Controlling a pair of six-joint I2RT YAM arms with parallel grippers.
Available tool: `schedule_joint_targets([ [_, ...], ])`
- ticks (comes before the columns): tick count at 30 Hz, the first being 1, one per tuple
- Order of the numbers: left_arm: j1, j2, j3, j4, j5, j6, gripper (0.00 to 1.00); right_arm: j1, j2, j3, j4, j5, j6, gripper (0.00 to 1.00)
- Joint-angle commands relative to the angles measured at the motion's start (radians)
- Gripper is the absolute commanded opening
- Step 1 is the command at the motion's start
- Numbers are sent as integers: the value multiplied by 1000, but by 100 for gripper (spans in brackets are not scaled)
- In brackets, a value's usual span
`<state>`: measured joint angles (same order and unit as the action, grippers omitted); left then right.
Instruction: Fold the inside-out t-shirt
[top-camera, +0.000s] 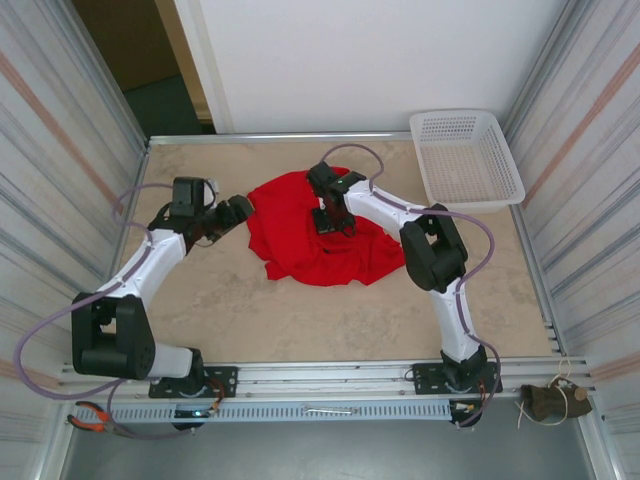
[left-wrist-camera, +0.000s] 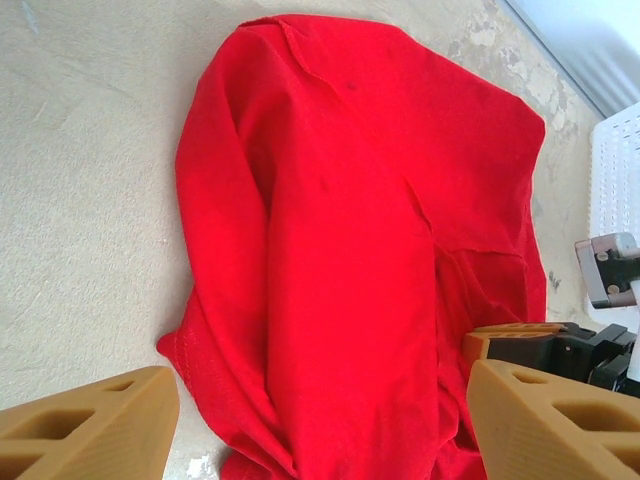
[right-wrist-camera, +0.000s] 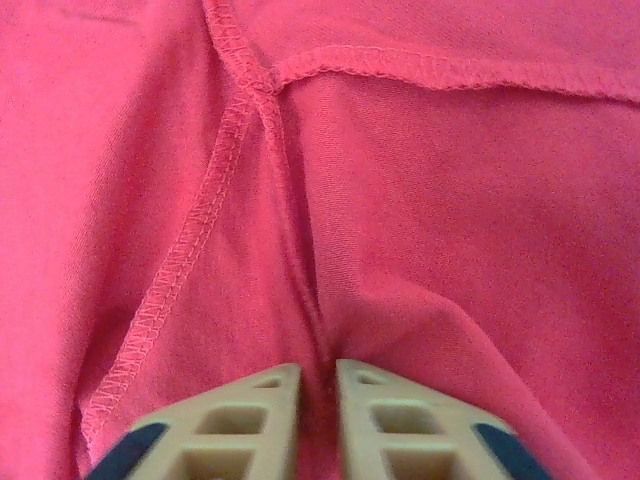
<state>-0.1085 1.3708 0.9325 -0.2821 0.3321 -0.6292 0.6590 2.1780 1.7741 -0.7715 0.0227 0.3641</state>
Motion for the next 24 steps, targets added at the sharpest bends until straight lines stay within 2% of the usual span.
schedule_joint_targets([
  [1,4,7,-19,17,14,-4,77,-5,-26,-19,-11,-19,0,0],
  [5,4,12,-24,-1,8,15,77,-50,-138,-15,-23,-22,-18,0],
  [15,-29,37,-63,27,48,65,77,-279,-540,48,-45,-99,-15,0],
  [24,-86,104,-72,117,60,45,77,-356,-647,-80,10,-135,8,0],
])
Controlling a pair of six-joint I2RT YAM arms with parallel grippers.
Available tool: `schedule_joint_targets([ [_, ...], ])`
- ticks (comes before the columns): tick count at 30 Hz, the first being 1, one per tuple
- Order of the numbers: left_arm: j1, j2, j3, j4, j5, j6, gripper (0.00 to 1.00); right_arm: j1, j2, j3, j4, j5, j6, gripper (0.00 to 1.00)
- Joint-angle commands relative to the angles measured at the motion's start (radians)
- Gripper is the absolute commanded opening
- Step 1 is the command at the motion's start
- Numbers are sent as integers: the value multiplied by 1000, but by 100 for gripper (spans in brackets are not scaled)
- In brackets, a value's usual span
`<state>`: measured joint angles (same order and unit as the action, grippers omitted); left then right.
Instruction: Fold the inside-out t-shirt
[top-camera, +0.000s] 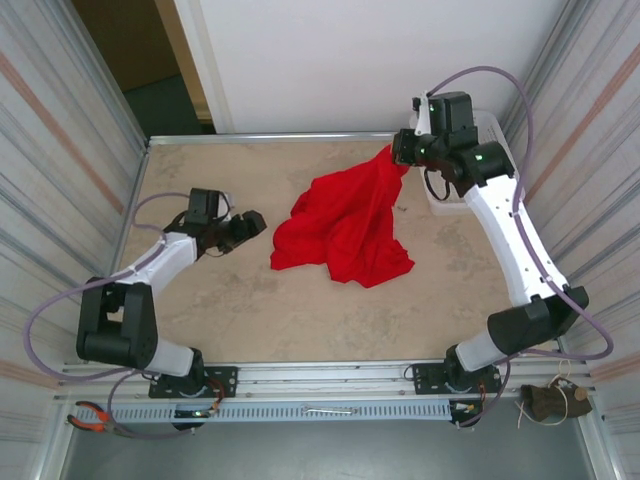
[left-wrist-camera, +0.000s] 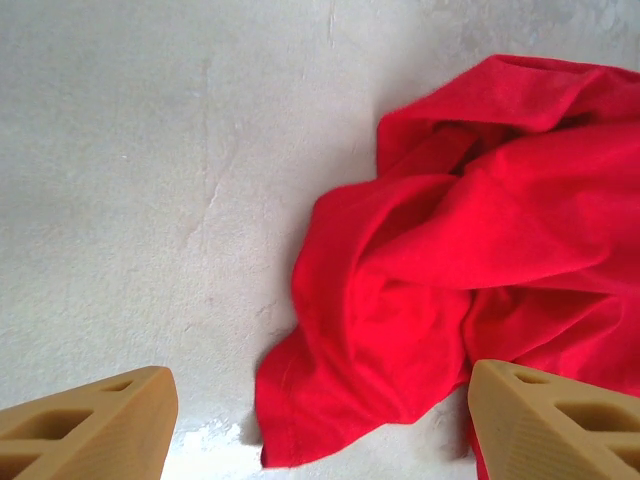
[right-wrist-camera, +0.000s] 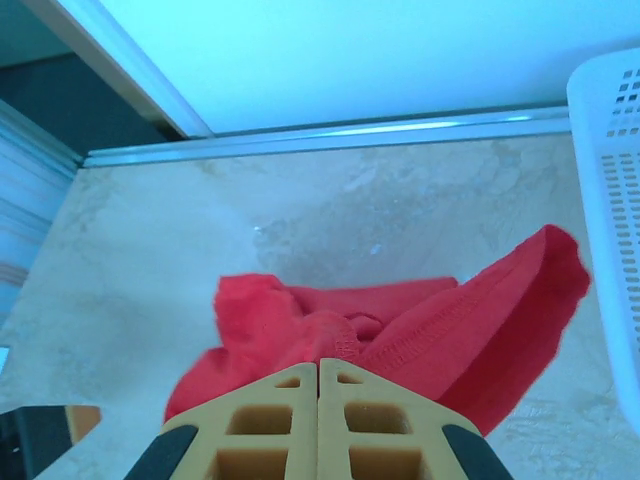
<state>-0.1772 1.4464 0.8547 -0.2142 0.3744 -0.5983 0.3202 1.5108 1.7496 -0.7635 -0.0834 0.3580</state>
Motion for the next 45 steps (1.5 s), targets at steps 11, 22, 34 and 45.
schedule_joint_targets([
  [11,-103,268,201,43,-2,53,78,-73,-21,-74,14,-54,19,0],
  [22,-166,486,344,100,63,-1,3,-174,-32,15,13,-144,58,0],
  [34,70,153,824,-69,119,-40,0,-282,-97,289,118,-332,219,0],
  [45,147,47,1043,-71,166,-123,0,-242,-247,256,281,-418,375,0],
])
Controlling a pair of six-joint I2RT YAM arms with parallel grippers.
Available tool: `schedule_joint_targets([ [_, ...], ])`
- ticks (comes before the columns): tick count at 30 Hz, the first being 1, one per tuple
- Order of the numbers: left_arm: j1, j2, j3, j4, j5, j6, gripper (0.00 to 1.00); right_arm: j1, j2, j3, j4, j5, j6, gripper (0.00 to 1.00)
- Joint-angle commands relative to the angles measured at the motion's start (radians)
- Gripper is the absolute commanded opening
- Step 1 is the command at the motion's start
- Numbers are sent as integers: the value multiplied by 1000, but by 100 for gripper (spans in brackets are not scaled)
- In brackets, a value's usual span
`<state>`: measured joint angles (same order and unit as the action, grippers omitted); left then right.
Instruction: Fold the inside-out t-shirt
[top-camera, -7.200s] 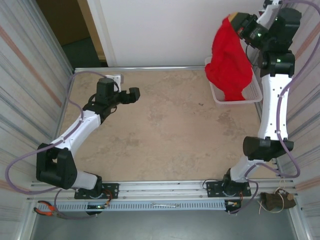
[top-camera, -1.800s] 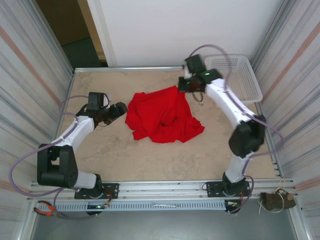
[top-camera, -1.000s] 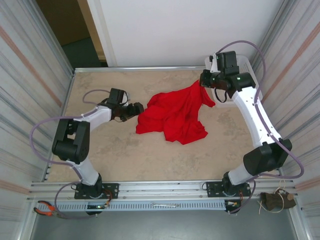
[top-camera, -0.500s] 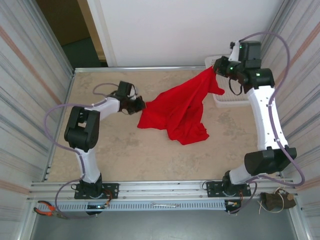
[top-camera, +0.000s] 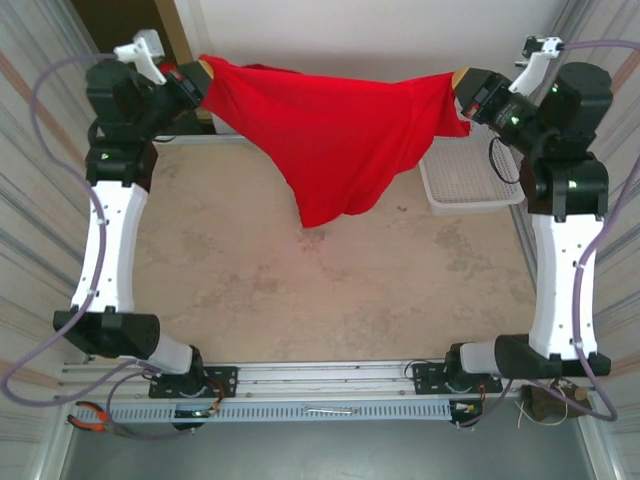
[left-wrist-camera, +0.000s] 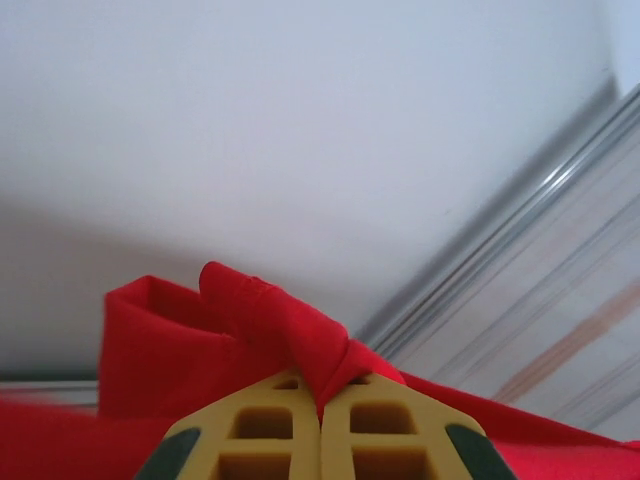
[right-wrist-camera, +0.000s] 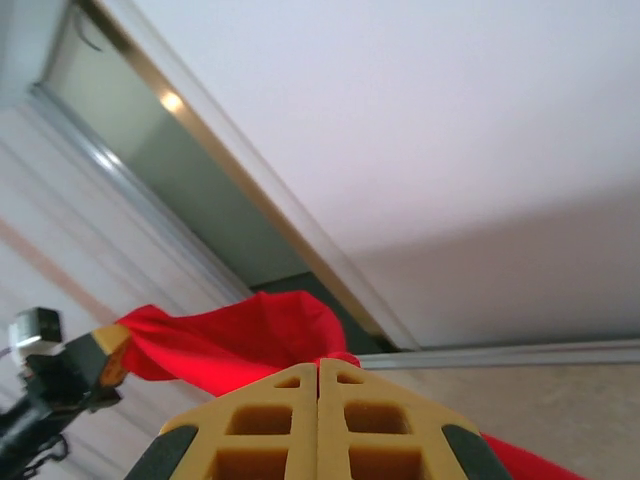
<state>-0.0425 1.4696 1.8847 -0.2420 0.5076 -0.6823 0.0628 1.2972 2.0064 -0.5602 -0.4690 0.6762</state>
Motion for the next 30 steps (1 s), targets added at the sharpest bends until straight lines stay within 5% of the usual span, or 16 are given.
schedule_joint_targets([
  [1,12,18,13,-39,31,-40,0,20,-43,-11,81,-31,58,0],
  [12,41,96,-177,-50,-18,-4,0,10,94,-215,47,52,-39,0],
  [21,56,242,-34,-34,28,17,0,-15,330,77,-35,32,-87,0],
  [26,53,128,-121,37,41,16,0,-1,283,128,-19,12,-79,0],
  [30,37,-26,-356,58,28,70,0,55,120,-89,26,36,-100,0],
])
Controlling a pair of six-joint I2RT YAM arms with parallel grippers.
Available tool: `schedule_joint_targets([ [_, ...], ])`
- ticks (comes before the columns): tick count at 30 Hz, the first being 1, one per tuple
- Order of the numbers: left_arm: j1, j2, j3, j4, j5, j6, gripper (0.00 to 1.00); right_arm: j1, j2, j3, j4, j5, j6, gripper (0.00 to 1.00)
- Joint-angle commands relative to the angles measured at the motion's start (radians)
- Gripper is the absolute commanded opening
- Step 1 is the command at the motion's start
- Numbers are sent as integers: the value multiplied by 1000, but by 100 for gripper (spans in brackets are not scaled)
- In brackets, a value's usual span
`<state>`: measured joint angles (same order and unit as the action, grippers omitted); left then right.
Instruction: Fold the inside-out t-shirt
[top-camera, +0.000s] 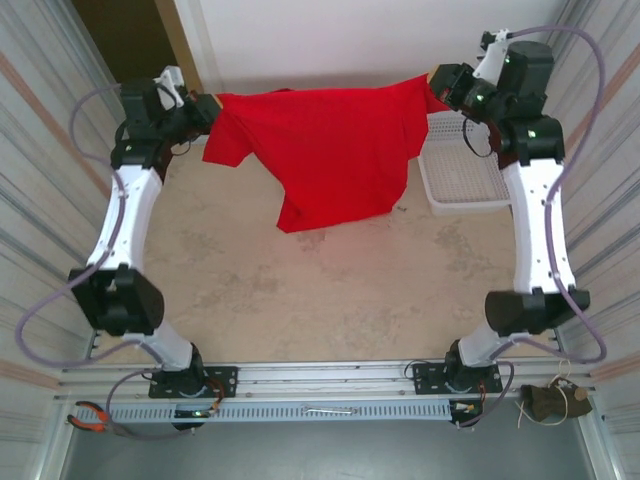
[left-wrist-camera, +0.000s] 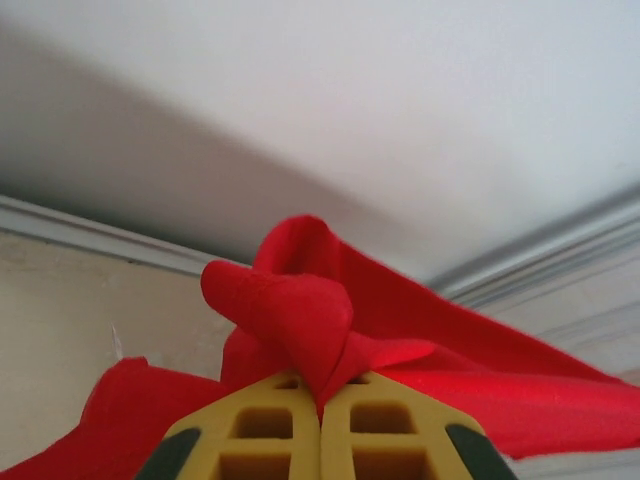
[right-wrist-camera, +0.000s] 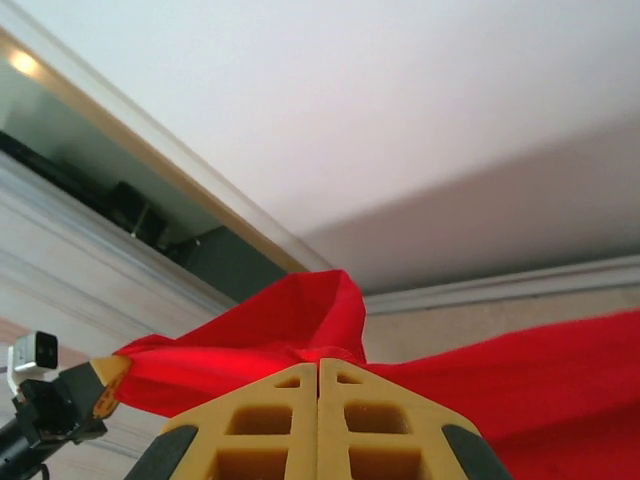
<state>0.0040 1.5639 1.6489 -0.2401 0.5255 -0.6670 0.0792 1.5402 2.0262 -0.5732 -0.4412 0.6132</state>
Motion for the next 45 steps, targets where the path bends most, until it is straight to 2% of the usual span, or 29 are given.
schedule_joint_targets([
  [1,-23,-162,-214,64,-3,73,0,63,-186,-235,66,30,-37,0],
  [4,-78,-290,-525,106,-29,92,1,138,-374,-598,144,108,-16,0],
  [6,-123,-347,-718,134,-44,76,8,184,-482,-858,185,153,33,0],
  [7,-148,-373,-817,148,-55,60,17,213,-531,-976,199,180,64,0],
  [8,-169,-393,-919,164,-70,27,32,243,-573,-1107,201,210,102,0],
  [11,-190,-470,-1097,175,-111,-34,49,344,-664,-1366,193,316,199,0],
  [13,-187,-531,-1131,133,-167,-41,57,389,-703,-1473,194,348,252,0],
  [16,-174,-580,-1099,51,-232,-10,65,432,-730,-1520,150,405,271,0],
  [22,-151,-443,-935,-74,-286,77,70,435,-687,-1481,122,428,228,0],
  [28,-142,-268,-858,-57,-291,119,67,435,-611,-1412,145,429,186,0],
  [40,-162,-38,-855,84,-229,82,65,422,-557,-1341,172,418,154,0],
  [41,-163,-8,-845,104,-211,84,57,414,-557,-1332,174,414,151,0],
  [43,-161,46,-806,128,-164,88,17,384,-557,-1299,176,392,137,0],
  [44,-157,65,-763,118,-151,98,1,354,-531,-1270,176,366,122,0],
  [45,-148,72,-714,91,-151,110,0,319,-521,-1240,171,344,106,0],
])
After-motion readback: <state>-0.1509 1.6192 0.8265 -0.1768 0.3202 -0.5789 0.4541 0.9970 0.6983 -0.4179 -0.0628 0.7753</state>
